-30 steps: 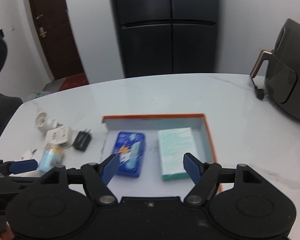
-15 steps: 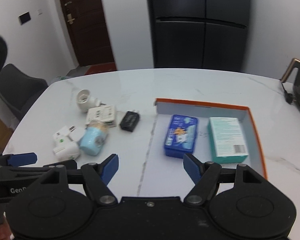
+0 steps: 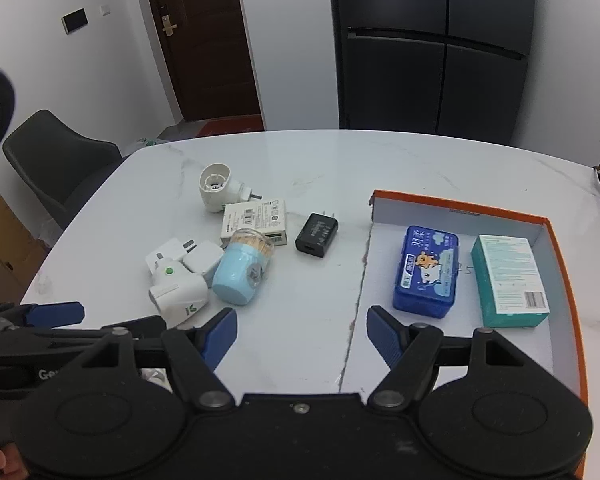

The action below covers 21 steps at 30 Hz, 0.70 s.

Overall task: Organize rigid objects
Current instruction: 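Withdraw both grippers from the tray toward the remaining objects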

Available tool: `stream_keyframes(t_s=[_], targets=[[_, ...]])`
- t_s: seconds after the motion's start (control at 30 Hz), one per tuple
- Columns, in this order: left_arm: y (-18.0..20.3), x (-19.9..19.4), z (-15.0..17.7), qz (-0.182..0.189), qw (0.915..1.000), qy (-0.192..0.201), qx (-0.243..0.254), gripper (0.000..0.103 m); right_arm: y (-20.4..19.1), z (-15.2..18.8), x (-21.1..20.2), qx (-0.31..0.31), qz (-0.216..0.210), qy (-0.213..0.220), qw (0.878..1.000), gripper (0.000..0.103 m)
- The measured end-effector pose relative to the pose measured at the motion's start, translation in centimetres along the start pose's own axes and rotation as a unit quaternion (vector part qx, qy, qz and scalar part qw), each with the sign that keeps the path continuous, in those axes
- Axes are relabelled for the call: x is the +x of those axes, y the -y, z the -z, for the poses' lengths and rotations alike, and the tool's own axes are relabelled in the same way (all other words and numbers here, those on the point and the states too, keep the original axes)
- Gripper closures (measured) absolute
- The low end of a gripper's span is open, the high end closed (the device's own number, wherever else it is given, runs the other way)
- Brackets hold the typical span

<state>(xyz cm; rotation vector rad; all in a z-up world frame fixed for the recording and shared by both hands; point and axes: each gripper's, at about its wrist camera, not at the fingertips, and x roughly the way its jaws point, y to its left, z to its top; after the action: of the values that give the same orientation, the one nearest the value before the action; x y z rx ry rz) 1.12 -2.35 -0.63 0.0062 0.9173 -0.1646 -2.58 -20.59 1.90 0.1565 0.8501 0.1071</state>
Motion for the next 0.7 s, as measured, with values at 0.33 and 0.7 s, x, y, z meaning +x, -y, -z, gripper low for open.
stream_keyframes(t_s=[0.33, 0.7], targets=[[-0.7, 1.1, -0.8, 0.004, 0.9999, -0.006, 0.010, 0.008, -0.6, -0.2, 1.1, 0.012, 0.006, -0.005, 1.000, 0.018], [-1.6, 3.3, -1.2, -0.006, 0.9993, -0.019, 0.033, 0.006, -0.9, -0.5, 2.7, 0.022, 0.010, -0.014, 1.000, 0.018]])
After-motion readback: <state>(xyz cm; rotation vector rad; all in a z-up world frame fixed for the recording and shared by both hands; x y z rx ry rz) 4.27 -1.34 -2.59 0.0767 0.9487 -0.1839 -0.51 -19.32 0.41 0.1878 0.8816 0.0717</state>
